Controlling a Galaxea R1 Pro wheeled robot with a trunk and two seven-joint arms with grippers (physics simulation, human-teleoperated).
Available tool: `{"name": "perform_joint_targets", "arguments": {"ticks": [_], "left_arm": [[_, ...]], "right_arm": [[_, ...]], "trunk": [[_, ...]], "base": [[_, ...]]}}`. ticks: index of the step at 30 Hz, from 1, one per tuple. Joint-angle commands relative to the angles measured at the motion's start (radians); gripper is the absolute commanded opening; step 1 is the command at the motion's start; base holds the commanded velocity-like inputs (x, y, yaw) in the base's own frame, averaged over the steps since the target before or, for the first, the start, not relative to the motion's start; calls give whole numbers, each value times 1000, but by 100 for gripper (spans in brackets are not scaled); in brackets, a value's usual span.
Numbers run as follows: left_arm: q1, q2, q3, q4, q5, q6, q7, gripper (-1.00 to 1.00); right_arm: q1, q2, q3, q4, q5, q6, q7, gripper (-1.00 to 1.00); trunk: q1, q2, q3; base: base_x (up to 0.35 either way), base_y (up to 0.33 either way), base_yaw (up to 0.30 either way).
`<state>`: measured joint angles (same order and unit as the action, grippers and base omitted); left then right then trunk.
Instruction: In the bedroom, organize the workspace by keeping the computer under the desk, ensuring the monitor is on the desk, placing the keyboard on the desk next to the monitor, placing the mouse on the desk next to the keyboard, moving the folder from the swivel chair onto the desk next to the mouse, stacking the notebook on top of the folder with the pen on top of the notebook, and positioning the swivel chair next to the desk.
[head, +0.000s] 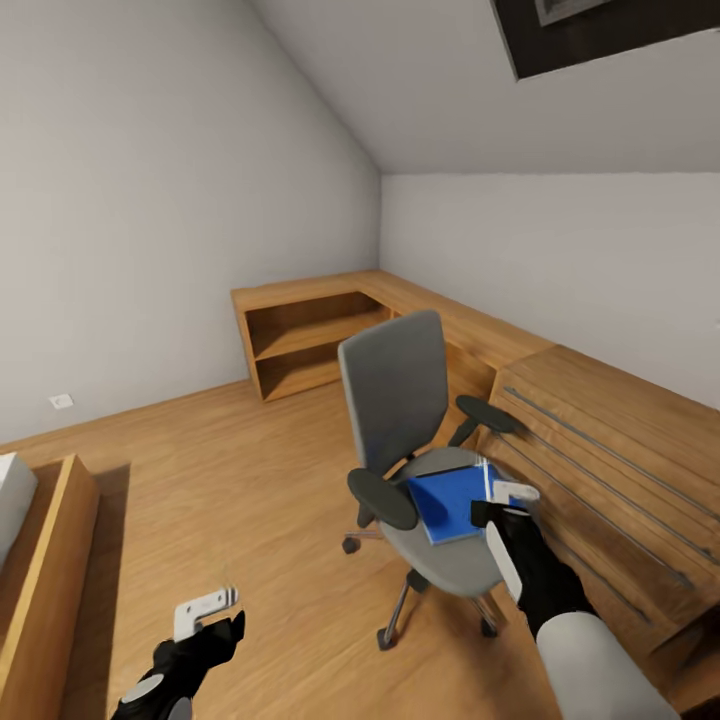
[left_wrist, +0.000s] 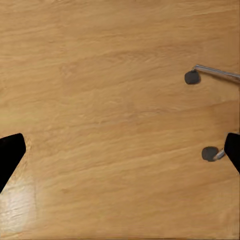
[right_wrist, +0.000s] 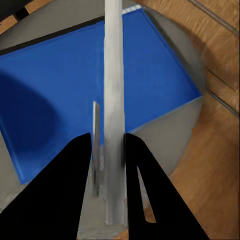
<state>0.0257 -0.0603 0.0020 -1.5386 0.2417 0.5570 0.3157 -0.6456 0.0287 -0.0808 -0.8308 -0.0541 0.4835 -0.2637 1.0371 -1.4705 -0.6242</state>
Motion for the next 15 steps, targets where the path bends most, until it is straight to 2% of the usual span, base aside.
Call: {"name": "perform_joint_targets", "arguments": {"ticks": [1,3,7,10,11,12,13,15], "left_arm": [[0,-1,-6,-2,-7,3,7,100],[0,-2,-35,-1,-51,3,8,100],[-1,-2,-69,0,-79,4,12,100],[0,-3,-74,0,-82,4,30,100],[0,-3,-82,1,-82,4,53,100],[0,-3,-102,2,-81,5,81,100],[0,-3,-124,13,-81,6,104,100],[0,-3,-127,22,-81,6,106,100]], "right_arm": [[11,1,-12,-28,-8,14,-5,-100],[54,2,-35,-125,-8,41,-5,-100],[107,5,-60,-263,-7,66,-5,-100],[112,6,-66,-283,-8,75,-5,-100],[115,6,-70,-292,-8,78,-5,-100],[116,6,-83,-301,-10,80,-6,-100],[118,8,-125,-323,-10,81,-6,-100],[118,8,-132,-326,-10,81,-6,-100]], "trunk": [[-5,7,3],[-12,21,9],[-28,49,21],[-39,70,31],[-43,77,34],[-47,84,37],[-51,91,40],[-58,105,47]], "base": [[-340,0,0],[-340,-15,0],[-340,-62,0],[-340,-92,0],[-340,-97,0],[-339,-105,0],[-339,-124,-182],[-307,-125,-215]]}}
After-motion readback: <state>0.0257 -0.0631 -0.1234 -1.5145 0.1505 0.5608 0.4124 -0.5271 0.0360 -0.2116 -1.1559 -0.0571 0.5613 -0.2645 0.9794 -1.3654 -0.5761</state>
